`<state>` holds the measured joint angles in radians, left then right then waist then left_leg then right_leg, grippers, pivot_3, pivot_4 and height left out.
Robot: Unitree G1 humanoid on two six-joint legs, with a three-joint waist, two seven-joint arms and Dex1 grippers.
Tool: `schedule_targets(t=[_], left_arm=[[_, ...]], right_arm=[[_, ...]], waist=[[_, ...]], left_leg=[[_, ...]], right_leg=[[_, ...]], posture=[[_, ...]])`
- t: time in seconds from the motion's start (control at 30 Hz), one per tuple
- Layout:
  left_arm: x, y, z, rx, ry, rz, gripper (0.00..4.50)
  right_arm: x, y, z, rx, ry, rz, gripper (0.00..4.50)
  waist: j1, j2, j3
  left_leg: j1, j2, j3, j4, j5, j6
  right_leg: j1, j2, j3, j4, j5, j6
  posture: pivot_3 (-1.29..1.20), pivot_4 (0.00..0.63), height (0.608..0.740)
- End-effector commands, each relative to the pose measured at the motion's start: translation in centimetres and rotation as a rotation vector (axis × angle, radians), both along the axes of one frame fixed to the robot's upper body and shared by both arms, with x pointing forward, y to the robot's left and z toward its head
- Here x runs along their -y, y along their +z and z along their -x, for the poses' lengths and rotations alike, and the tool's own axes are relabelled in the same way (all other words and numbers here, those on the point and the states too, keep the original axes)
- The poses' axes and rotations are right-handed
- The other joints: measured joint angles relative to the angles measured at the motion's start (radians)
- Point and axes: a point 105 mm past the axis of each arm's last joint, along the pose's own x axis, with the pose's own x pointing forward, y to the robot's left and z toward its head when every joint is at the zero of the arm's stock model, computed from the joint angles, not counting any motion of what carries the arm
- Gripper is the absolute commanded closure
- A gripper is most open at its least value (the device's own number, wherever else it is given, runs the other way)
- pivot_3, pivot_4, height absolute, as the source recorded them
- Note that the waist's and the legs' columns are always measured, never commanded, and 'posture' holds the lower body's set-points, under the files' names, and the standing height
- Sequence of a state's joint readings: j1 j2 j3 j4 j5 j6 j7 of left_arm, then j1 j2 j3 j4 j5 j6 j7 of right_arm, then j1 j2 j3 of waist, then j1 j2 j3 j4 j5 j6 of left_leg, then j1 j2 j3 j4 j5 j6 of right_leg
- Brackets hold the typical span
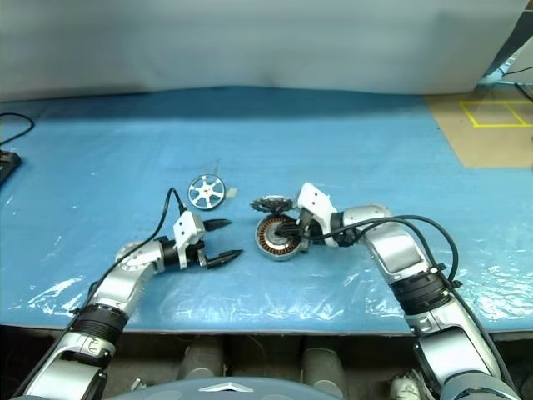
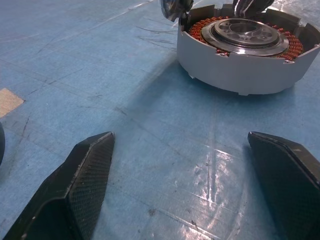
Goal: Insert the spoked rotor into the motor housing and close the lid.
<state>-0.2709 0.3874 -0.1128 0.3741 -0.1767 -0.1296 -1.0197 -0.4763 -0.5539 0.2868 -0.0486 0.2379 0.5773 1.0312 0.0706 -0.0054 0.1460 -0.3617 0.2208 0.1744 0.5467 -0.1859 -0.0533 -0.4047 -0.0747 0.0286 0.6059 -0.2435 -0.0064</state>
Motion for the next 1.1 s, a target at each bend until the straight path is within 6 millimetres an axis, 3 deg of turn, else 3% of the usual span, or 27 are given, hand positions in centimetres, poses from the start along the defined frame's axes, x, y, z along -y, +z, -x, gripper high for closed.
schedule_targets(t=[0.03, 0.37, 0.57, 0.8, 1.1], left_arm=[[-0.2, -1.2, 0.3, -0.046, 0.011, -0.018, 0.0], [-0.2, -0.9, 0.4, -0.042, 0.014, -0.018, 0.0], [-0.2, -0.6, 0.3, -0.039, 0.015, -0.018, 0.0], [-0.2, -0.7, 0.2, -0.041, 0.018, -0.021, 0.0], [-0.3, -0.9, 0.2, -0.043, 0.017, -0.023, 0.0]], right_arm=[[0.1, 0.8, -0.2, 0.025, 0.003, -0.007, 4.47], [0.4, -1.5, 1.0, -0.004, 0.043, 0.085, 4.47], [1.2, -3.5, 0.4, 0.049, 0.036, 0.22, 4.47], [0.7, -3.1, 0.1, 0.081, 0.054, 0.209, 4.47], [-0.1, 0.5, 1.1, 0.074, 0.104, 0.055, 4.47]], waist=[[0.0, 0.0, 0.0], [0.0, 0.0, 0.0], [-0.001, 0.0, 0.0], [-0.001, 0.0, 0.0], [-0.001, 0.0, 0.0]], left_leg=[[0.0, 0.0, 0.0, 0.0, 0.0, 0.0], [0.0, 0.0, 0.0, 0.0, 0.0, 0.0], [0.0, 0.0, 0.0, 0.0, 0.0, 0.0], [0.004, 0.0, 0.0, 0.001, 0.0, 0.0], [0.001, 0.0, 0.0, 0.0, 0.0, 0.0]], right_leg=[[0.0, 0.0, 0.0, 0.0, 0.0, 0.0], [0.0, 0.0, 0.0, 0.0, 0.0, 0.0], [0.0, 0.0, 0.0, 0.0, 0.0, 0.0], [0.003, 0.0, 0.0, 0.001, 0.0, 0.0], [0.001, 0.0, 0.0, 0.0, 0.0, 0.0]], posture=[[0.0, 0.15, 0.74], [0.0, 0.15, 0.74], [0.0, 0.15, 0.74], [0.0, 0.15, 0.74], [0.0, 0.15, 0.74]])
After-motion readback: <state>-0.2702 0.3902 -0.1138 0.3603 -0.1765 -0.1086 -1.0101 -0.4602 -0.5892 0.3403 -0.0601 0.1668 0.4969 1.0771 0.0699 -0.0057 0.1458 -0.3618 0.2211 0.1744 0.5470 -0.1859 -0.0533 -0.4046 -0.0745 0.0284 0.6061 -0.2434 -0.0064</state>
